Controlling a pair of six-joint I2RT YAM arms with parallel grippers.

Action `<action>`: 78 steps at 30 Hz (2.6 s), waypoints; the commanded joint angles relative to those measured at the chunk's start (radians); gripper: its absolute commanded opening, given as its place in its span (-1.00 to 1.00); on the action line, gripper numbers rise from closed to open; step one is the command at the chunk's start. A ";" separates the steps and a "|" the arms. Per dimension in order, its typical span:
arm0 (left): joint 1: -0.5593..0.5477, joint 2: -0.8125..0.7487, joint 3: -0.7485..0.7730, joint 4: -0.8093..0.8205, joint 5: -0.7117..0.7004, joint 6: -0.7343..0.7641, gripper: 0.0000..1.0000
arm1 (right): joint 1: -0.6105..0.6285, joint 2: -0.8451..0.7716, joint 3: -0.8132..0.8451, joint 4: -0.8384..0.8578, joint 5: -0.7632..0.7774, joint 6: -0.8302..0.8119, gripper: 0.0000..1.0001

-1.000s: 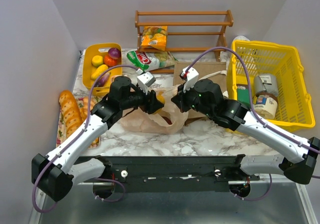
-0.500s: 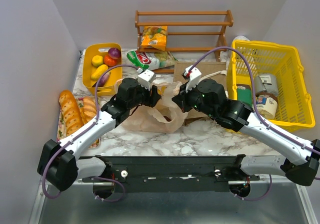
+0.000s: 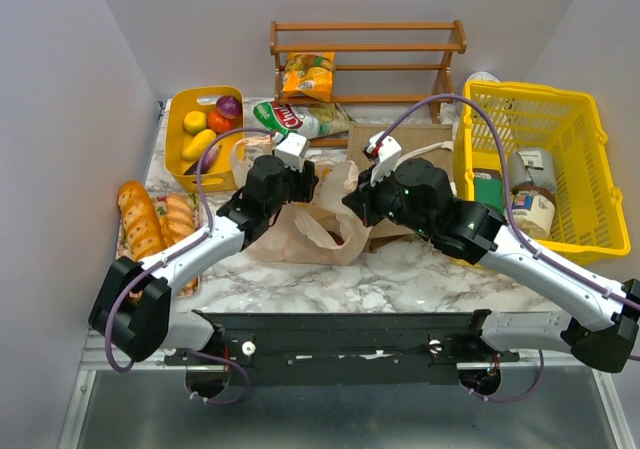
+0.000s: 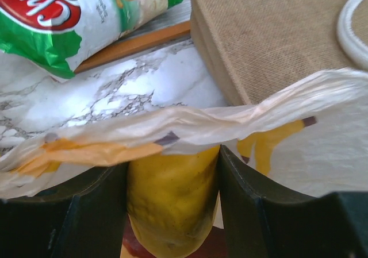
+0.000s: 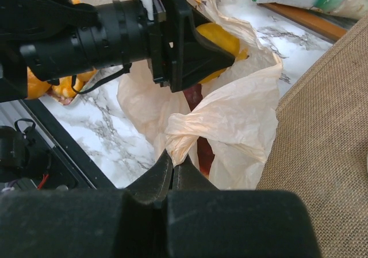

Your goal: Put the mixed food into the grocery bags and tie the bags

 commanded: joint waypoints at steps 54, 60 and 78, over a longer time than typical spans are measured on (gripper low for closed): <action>0.635 0.853 1.022 -0.931 -0.150 0.446 0.36 | -0.004 -0.025 -0.023 0.001 -0.016 -0.005 -0.99; 0.647 0.899 1.017 -0.923 -0.138 0.445 0.34 | -0.004 -0.022 -0.026 0.009 -0.014 -0.011 -0.99; 0.647 0.907 1.010 -0.915 -0.052 0.390 -0.31 | -0.004 -0.025 -0.034 0.012 0.000 -0.002 -0.99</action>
